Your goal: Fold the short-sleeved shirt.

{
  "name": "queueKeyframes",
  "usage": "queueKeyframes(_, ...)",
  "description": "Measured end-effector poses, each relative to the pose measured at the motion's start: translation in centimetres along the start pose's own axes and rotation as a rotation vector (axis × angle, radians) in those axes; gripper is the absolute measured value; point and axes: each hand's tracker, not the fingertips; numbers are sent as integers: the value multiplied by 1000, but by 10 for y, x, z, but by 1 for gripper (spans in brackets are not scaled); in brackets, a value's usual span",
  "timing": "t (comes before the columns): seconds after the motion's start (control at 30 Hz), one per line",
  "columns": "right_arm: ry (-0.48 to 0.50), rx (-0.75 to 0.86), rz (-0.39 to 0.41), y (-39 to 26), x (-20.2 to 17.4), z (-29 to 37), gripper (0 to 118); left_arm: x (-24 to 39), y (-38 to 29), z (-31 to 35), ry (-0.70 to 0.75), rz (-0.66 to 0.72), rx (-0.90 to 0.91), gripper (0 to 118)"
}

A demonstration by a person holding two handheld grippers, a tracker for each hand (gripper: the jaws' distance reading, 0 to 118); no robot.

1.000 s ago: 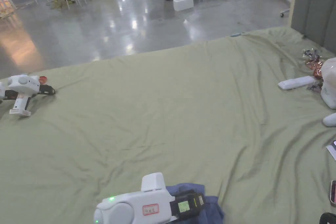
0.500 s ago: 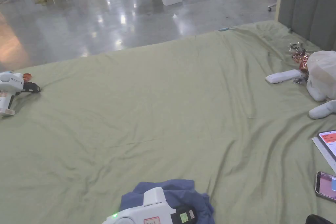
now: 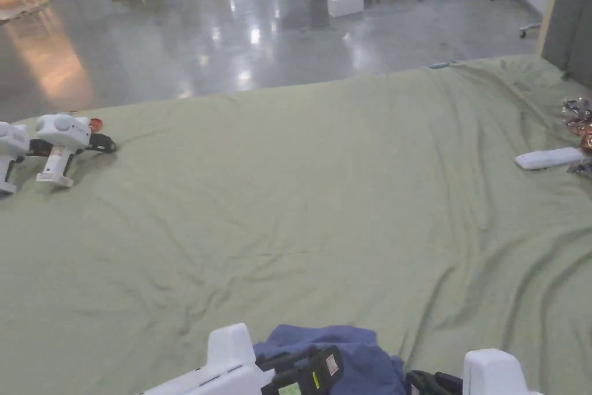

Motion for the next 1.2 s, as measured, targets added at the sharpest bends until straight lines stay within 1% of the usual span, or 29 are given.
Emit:
queueKeyframes(0.03, 7, -71, -3, 5, -1, -21, 0, -6, 2, 12, 20, 6, 11, 84)
queueKeyframes(0.1, -21, -109, 38, 6, -2, -55, 0, -23, 4, 27, 51, 44, 37, 89)
queueKeyframes(0.13, -51, -146, 71, 4, -1, -71, 0, -33, 5, 33, 61, 98, 36, 91)
queueKeyframes(0.17, -121, -206, 99, 1, 2, -87, 0, -45, 6, 37, 48, 190, 28, 93)
queueKeyframes(0.2, -152, -275, 109, -3, 6, -100, 0, -55, 6, 42, 22, 251, 23, 94)
queueKeyframes(0.23, -135, -323, 96, -8, 13, -110, 0, -65, 4, 48, -56, 290, 23, 97)
queueKeyframes(0.27, -99, -256, 57, -8, 18, -105, 0, -73, 2, 53, -108, 295, 32, 101)
queueKeyframes(0.3, -83, -250, -1, -5, 22, -102, 0, -79, 1, 54, -129, 294, 44, 106)
queueKeyframes(0.33, -72, -263, -63, -4, 26, -99, 0, -84, 0, 54, -98, 282, 38, 110)
queueKeyframes(0.37, -64, -269, -79, -4, 29, -97, 0, -88, 1, 51, -80, 273, 25, 111)
queueKeyframes(0.43, -55, -264, -70, -6, 34, -100, 0, -103, 1, 37, -44, 242, -17, 111)
queueKeyframes(0.53, -42, -265, -108, -6, 37, -99, 0, -119, -1, 11, -56, 265, -84, 111)
queueKeyframes(0.7, -48, -258, -96, -8, 34, -99, 0, -132, -8, -39, -66, 284, -186, 110)
queueKeyframes(0.73, -50, -256, -93, -8, 34, -98, 0, -134, -10, -46, -71, 306, -193, 104)
queueKeyframes(0.77, -52, -255, -91, -8, 32, -98, 0, -137, -11, -51, -81, 333, -196, 91)
queueKeyframes(0.8, -53, -254, -91, -9, 32, -98, 0, -137, -12, -54, -83, 353, -186, 72)
queueKeyframes(0.83, -54, -252, -94, -9, 32, -98, 0, -140, -13, -58, -103, 371, -180, 51)
queueKeyframes(0.87, -55, -250, -98, -9, 32, -98, 0, -139, -12, -59, -63, 359, -176, 48)
queueKeyframes(0.97, -54, -241, -113, -9, 31, -94, 0, -141, -9, -53, -75, 355, -166, 36)
queueKeyframes(1.0, -40, -259, -164, -3, 31, -90, 0, -141, -5, -48, -81, 359, -161, 31)
queueKeyframes(1.03, -37, -251, -249, 3, 29, -84, 0, -141, -1, -41, -89, 375, -147, 30)
queueKeyframes(1.07, 0, -209, -318, 7, 27, -77, 0, -142, 5, -32, -114, 411, -125, 30)
queueKeyframes(1.1, 41, -176, -352, 9, 26, -72, 0, -141, 6, -23, -135, 419, -101, 30)
queueKeyframes(1.13, 104, -138, -324, 12, 23, -67, 0, -146, 17, -2, -132, 400, -81, 30)
queueKeyframes(1.2, 74, -144, -282, 19, 20, -59, 0, -160, 39, 39, -68, 338, -47, 30)
